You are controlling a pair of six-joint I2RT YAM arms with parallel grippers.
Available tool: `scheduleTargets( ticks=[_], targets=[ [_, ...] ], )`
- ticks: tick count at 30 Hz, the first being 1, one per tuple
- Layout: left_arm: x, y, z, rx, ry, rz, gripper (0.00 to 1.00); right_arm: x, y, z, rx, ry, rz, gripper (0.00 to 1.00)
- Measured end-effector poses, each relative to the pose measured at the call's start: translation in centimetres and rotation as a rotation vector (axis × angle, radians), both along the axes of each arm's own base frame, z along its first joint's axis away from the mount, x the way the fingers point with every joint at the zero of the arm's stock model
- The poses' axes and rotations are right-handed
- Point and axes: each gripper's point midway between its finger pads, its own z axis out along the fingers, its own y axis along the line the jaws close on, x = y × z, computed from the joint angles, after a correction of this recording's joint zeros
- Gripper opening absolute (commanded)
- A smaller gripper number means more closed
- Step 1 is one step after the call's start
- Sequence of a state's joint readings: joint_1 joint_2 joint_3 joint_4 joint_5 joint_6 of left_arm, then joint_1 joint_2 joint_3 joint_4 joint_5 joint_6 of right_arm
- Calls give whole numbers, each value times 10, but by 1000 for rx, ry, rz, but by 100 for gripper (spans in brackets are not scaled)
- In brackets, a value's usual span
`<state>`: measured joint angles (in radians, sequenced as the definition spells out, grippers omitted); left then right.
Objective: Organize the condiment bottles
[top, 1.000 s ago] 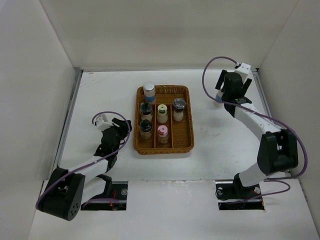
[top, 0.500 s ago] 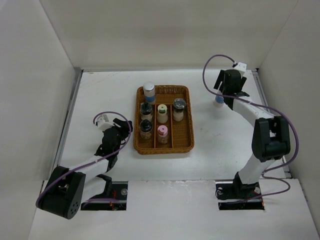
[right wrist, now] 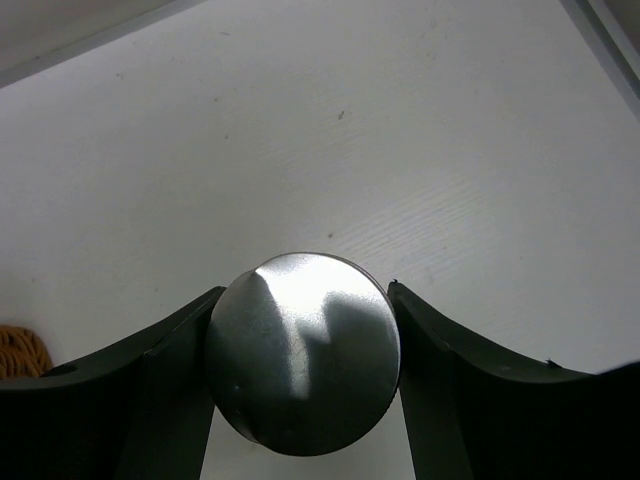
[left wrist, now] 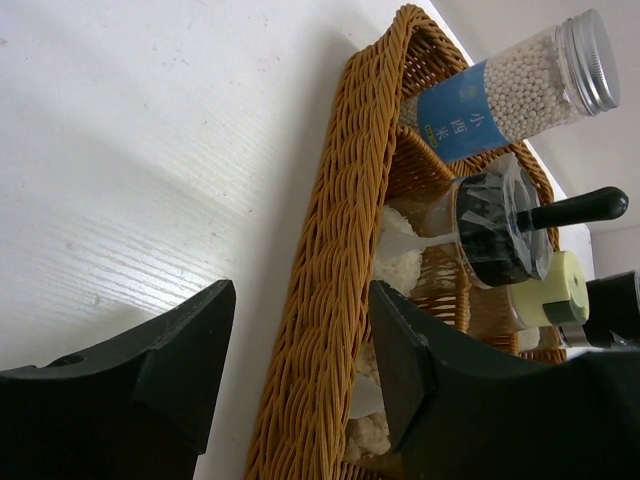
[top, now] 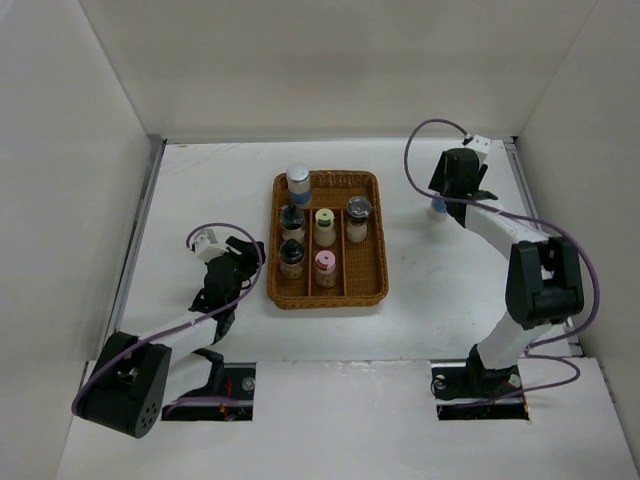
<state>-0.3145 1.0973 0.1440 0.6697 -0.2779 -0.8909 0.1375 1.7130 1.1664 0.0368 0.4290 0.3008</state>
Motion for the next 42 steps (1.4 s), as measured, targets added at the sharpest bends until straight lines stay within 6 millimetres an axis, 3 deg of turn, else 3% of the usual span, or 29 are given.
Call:
scheduleTargets(
  ticks=[4, 10, 14, 18, 23, 27, 32, 35, 42],
  targets=[
    [0, 0, 0, 0, 1, 0, 54, -35, 24, 23, -1, -40, 40, 50],
    [0, 0, 2, -2, -5, 1, 55, -102, 107, 74, 53, -185, 262, 50],
    [0, 0, 2, -2, -5, 1, 55, -146, 139, 82, 84, -225, 391, 50],
    [0, 0, 1, -1, -4, 1, 55, -172, 175, 81, 96, -225, 514, 51],
    [1, 3, -2, 8, 19, 10, 53, -186, 213, 66, 95, -187, 635, 51],
    [3, 8, -4, 25, 47, 35, 45, -182, 224, 44, 74, -140, 655, 51],
    [8, 13, 1, 58, 76, 72, 27, -181, 233, 17, 37, -76, 678, 52],
    [11, 13, 5, 76, 89, 85, 29, -184, 237, 1, 17, -42, 698, 54],
    [16, 5, 2, 142, 161, 69, 38, -186, 249, 3, 22, -62, 727, 73]
  ],
)
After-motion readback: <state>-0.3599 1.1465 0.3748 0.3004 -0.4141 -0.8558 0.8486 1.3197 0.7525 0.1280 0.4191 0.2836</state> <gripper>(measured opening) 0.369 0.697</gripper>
